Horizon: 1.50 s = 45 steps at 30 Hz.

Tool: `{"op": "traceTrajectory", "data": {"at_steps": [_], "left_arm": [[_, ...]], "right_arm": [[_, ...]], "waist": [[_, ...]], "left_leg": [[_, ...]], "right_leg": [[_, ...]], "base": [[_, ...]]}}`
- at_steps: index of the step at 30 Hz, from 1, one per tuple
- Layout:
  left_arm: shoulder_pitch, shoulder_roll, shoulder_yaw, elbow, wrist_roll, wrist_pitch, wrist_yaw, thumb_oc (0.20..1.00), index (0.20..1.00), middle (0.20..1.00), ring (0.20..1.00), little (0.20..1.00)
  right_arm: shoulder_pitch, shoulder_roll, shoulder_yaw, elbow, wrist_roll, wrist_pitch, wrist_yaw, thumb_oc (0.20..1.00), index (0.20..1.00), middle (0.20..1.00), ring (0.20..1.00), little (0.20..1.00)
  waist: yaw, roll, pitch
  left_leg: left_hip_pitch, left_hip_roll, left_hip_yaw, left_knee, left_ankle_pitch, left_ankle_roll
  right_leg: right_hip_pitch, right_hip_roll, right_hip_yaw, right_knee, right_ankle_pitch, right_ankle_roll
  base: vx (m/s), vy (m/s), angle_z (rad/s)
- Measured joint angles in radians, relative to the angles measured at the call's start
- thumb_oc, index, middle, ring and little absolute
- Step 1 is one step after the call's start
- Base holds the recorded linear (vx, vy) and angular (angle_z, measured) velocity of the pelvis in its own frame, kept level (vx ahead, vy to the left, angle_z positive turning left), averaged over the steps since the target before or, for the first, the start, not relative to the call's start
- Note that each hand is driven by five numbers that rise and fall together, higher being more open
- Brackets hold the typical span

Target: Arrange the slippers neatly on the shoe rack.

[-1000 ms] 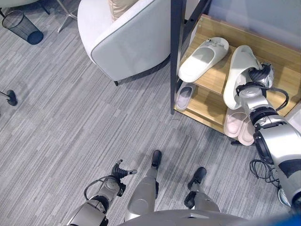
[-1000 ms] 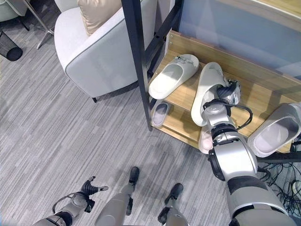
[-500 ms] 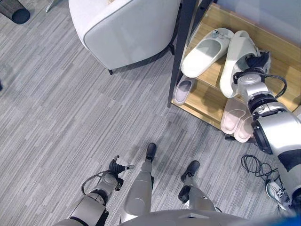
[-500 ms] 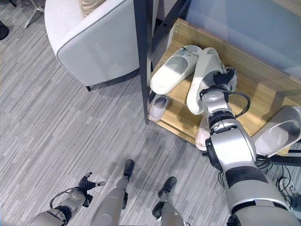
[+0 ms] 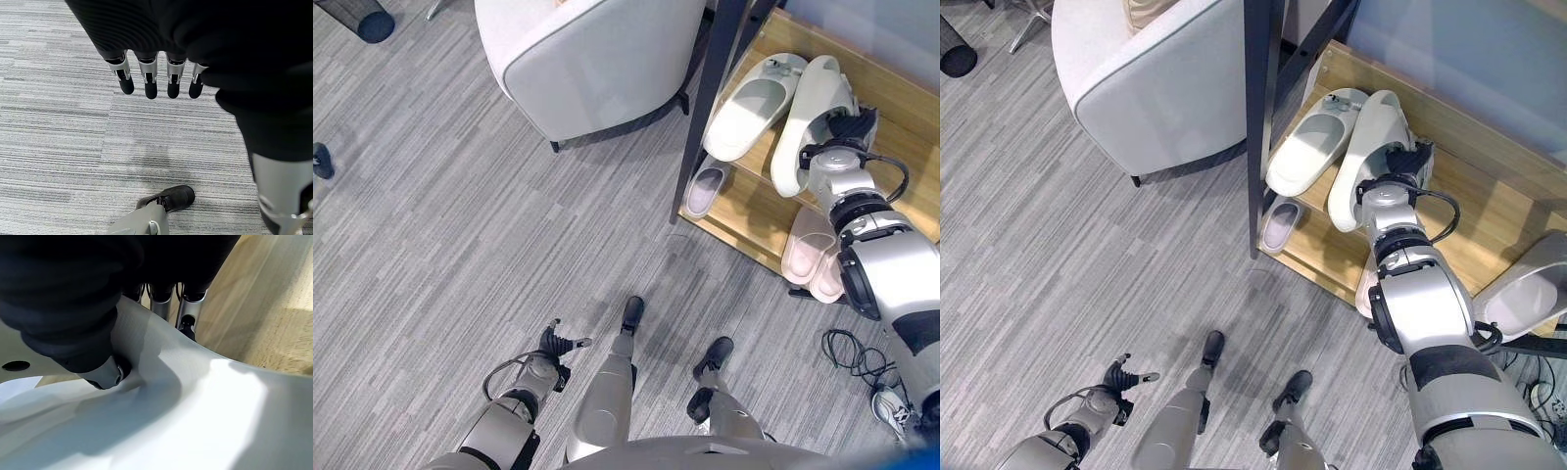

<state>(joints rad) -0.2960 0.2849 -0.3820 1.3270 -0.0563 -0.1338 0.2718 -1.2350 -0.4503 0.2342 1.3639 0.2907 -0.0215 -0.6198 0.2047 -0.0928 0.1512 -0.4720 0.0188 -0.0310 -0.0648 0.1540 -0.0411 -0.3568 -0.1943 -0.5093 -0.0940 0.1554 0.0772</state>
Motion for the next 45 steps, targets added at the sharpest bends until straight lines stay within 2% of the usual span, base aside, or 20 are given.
{"op": "traceTrajectory", "data": {"at_steps": [4, 8, 9, 10, 13, 15, 17, 20, 29, 35, 38, 42, 44, 45], "left_arm": [[-0.010, 0.002, 0.003, -0.001, 0.000, 0.002, 0.000, 1.000, 1.000, 1.000, 1.000, 1.000], [-0.018, 0.003, 0.031, 0.000, -0.001, 0.003, 0.000, 1.000, 1.000, 1.000, 1.000, 1.000], [-0.019, 0.003, 0.031, -0.001, -0.001, 0.005, 0.000, 1.000, 1.000, 1.000, 1.000, 1.000], [-0.019, 0.002, 0.031, -0.001, -0.001, 0.009, 0.000, 1.000, 1.000, 1.000, 1.000, 1.000], [-0.018, 0.002, 0.031, 0.000, -0.003, 0.013, 0.000, 1.000, 1.000, 1.000, 1.000, 1.000], [-0.016, 0.000, 0.031, 0.000, -0.003, 0.013, 0.009, 1.000, 1.000, 1.000, 1.000, 1.000], [-0.017, 0.000, 0.031, 0.000, -0.011, 0.014, 0.013, 1.000, 1.000, 1.000, 1.000, 1.000], [-0.017, 0.000, 0.040, 0.000, -0.012, 0.014, 0.016, 1.000, 1.000, 1.000, 1.000, 1.000], [-0.012, -0.001, 0.039, 0.000, -0.012, 0.019, 0.017, 1.000, 1.000, 1.000, 1.000, 1.000], [0.012, 0.004, 0.041, 0.002, -0.011, 0.022, 0.016, 1.000, 1.000, 1.000, 1.000, 1.000], [0.007, 0.006, 0.041, 0.001, -0.011, 0.022, 0.014, 1.000, 1.000, 1.000, 1.000, 1.000], [0.008, 0.004, 0.100, 0.001, -0.011, 0.027, 0.014, 1.000, 1.000, 1.000, 1.000, 1.000], [0.008, 0.003, 0.110, 0.001, -0.012, 0.035, 0.015, 1.000, 1.000, 1.000, 1.000, 1.000], [0.012, 0.003, 0.111, -0.001, -0.012, 0.038, 0.016, 1.000, 1.000, 1.000, 1.000, 1.000]], "right_arm": [[0.045, -0.004, 0.000, -0.044, -0.047, -0.002, -0.010, 0.200, 0.200, 0.200, 0.200, 0.200], [0.045, -0.004, 0.000, -0.044, -0.079, 0.005, -0.012, 0.200, 0.200, 0.200, 0.200, 0.200], [0.044, -0.004, 0.000, -0.045, -0.079, 0.005, -0.012, 0.272, 0.272, 0.272, 0.272, 0.272], [0.044, -0.004, -0.001, -0.045, -0.079, 0.005, -0.012, 1.000, 1.000, 1.000, 1.000, 1.000], [0.037, -0.003, -0.045, -0.036, -0.056, 0.005, -0.009, 1.000, 1.000, 1.000, 1.000, 1.000], [0.032, -0.002, -0.087, -0.036, 0.024, 0.001, -0.011, 1.000, 1.000, 1.000, 1.000, 1.000], [0.027, 0.001, -0.088, -0.048, 0.101, -0.016, -0.009, 1.000, 1.000, 1.000, 1.000, 1.000], [0.024, 0.001, -0.086, -0.048, 0.136, -0.031, -0.010, 1.000, 1.000, 1.000, 1.000, 1.000], [0.024, 0.040, -0.082, -0.049, 0.147, -0.037, 0.002, 1.000, 1.000, 1.000, 1.000, 1.000], [0.059, 0.012, 0.009, -0.051, 0.001, 0.002, 0.011, 1.000, 1.000, 1.000, 1.000, 1.000], [0.073, 0.011, -0.033, -0.054, -0.001, 0.006, 0.012, 1.000, 1.000, 1.000, 1.000, 1.000], [0.212, 0.012, -0.075, -0.246, -0.001, -0.010, 0.005, 1.000, 1.000, 1.000, 1.000, 1.000], [0.240, 0.018, -0.105, -0.247, 0.000, -0.010, -0.006, 1.000, 1.000, 1.000, 1.000, 1.000], [0.315, 0.029, -0.134, -0.348, 0.000, -0.019, -0.017, 1.000, 1.000, 1.000, 1.000, 1.000]], "waist": [[-0.039, 0.002, 0.004], [-0.040, 0.005, 0.011], [-0.040, 0.006, 0.012], [-0.041, 0.006, 0.012], [-0.039, 0.007, 0.012], [-0.039, 0.007, 0.012], [-0.042, 0.007, 0.012], [-0.042, 0.007, 0.012], [-0.052, 0.001, 0.008], [-0.069, -0.018, 0.003], [-0.087, -0.027, -0.002], [-0.091, -0.027, -0.003], [-0.093, -0.026, -0.003], [-0.100, -0.024, -0.004]], "left_leg": [[0.005, -0.013, 0.018, 0.005, 0.001, 0.002], [0.012, -0.009, 0.026, 0.003, 0.001, 0.002], [0.013, -0.009, 0.027, 0.002, 0.001, 0.002], [0.013, -0.010, 0.027, 0.001, 0.001, 0.002], [0.013, -0.010, 0.027, 0.001, 0.001, 0.002], [0.013, -0.010, 0.027, 0.000, 0.001, 0.002], [0.013, -0.010, 0.027, 0.000, 0.001, 0.002], [0.013, -0.011, 0.027, 0.000, 0.001, 0.002], [0.033, -0.011, 0.030, 0.000, 0.002, 0.002], [0.034, -0.011, 0.031, 0.001, 0.002, 0.003], [0.037, -0.011, 0.037, 0.001, 0.002, 0.003], [0.052, -0.006, 0.053, 0.000, 0.002, 0.003], [0.054, -0.006, 0.055, 0.000, 0.002, 0.003], [0.057, -0.007, 0.057, -0.002, 0.002, 0.003]], "right_leg": [[0.000, -0.017, 0.013, 0.000, 0.009, 0.008], [0.000, -0.014, 0.025, 0.000, 0.011, 0.010], [0.000, -0.014, 0.026, 0.000, 0.011, 0.010], [0.000, -0.014, 0.026, 0.000, 0.011, 0.010], [0.000, -0.014, 0.026, 0.000, 0.011, 0.009], [0.000, -0.014, 0.025, 0.000, 0.011, 0.009], [0.000, -0.014, 0.026, 0.000, 0.011, 0.009], [0.000, -0.015, 0.025, 0.000, 0.012, 0.009], [0.018, -0.015, 0.030, 0.000, 0.014, 0.009], [0.018, -0.014, 0.031, 0.000, 0.014, 0.009], [0.018, -0.016, 0.036, 0.000, 0.017, 0.010], [0.021, -0.013, 0.056, 0.000, 0.019, 0.008], [0.022, -0.013, 0.058, 0.000, 0.020, 0.007], [0.024, -0.014, 0.059, 0.000, 0.020, 0.007]], "base": [[-0.03, 0.027, -0.04], [-0.01, -0.002, -0.07], [0.00, 0.000, 0.00], [0.00, 0.000, 0.00], [0.00, 0.000, 0.00], [0.00, 0.000, 0.00], [0.00, 0.000, 0.00], [0.00, 0.000, 0.00], [0.00, 0.000, 0.00], [0.00, 0.000, 0.00], [-0.01, 0.011, -0.05], [0.00, 0.017, -0.12], [0.00, 0.000, 0.00], [0.00, 0.000, 0.00]]}}
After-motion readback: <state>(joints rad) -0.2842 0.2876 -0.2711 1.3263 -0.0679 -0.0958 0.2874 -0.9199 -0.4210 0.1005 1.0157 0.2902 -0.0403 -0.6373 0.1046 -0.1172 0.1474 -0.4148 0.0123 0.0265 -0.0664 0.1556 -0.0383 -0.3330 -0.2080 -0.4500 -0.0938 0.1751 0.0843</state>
